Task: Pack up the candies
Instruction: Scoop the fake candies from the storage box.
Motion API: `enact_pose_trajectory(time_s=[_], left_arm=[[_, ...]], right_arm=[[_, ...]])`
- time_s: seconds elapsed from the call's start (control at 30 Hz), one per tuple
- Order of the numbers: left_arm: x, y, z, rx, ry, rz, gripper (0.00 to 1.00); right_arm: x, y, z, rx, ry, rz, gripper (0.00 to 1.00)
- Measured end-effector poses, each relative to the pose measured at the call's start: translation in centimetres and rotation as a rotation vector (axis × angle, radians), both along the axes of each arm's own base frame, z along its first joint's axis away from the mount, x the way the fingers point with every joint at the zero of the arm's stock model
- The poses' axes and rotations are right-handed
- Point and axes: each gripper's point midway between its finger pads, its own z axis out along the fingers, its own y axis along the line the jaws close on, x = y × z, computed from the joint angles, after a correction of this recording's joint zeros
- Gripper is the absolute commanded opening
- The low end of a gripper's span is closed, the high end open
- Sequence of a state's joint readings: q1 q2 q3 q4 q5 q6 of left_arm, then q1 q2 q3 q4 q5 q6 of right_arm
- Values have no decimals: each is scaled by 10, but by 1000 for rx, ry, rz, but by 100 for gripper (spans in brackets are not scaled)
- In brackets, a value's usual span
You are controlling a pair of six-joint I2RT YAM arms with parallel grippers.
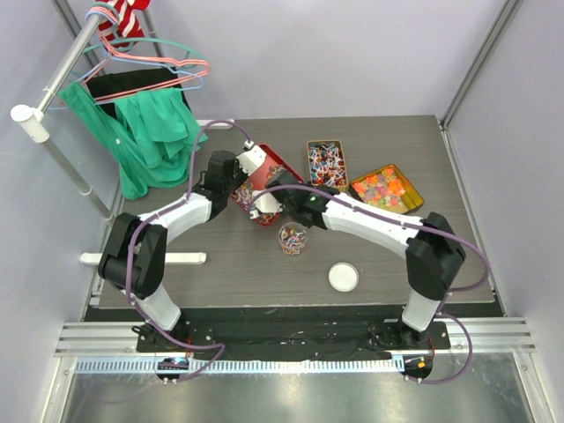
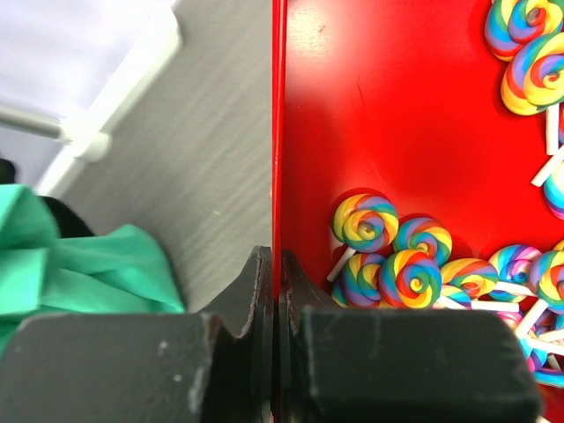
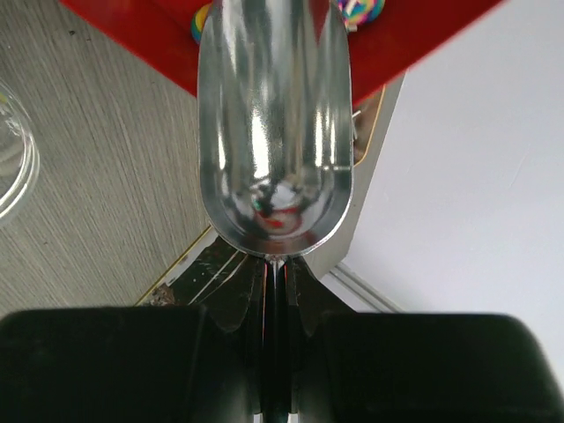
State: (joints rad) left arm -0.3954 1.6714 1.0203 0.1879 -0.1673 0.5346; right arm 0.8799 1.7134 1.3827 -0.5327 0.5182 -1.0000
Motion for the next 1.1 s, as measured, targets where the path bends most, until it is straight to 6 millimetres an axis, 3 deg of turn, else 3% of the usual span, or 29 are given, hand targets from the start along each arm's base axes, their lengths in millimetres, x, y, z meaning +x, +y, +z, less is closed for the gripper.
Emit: enact_pose_trajectory(time_s=[0.23,0.6,0.87,1.1], left_arm=[[-9,-4,-12,-40,67,-4,0],[-14,-2,-20,-75,112,31,0],[-17,-3,-24,-74,132,23,0],[-18,-4,-25,-78,134,18,0]], right_arm=[[11,13,-29,-173,1,23,1],[9,38,-35,-298,41,71,1],[-3,58,-33,-212,173,102,1],[-6,57,-35,-199,182,88,1]])
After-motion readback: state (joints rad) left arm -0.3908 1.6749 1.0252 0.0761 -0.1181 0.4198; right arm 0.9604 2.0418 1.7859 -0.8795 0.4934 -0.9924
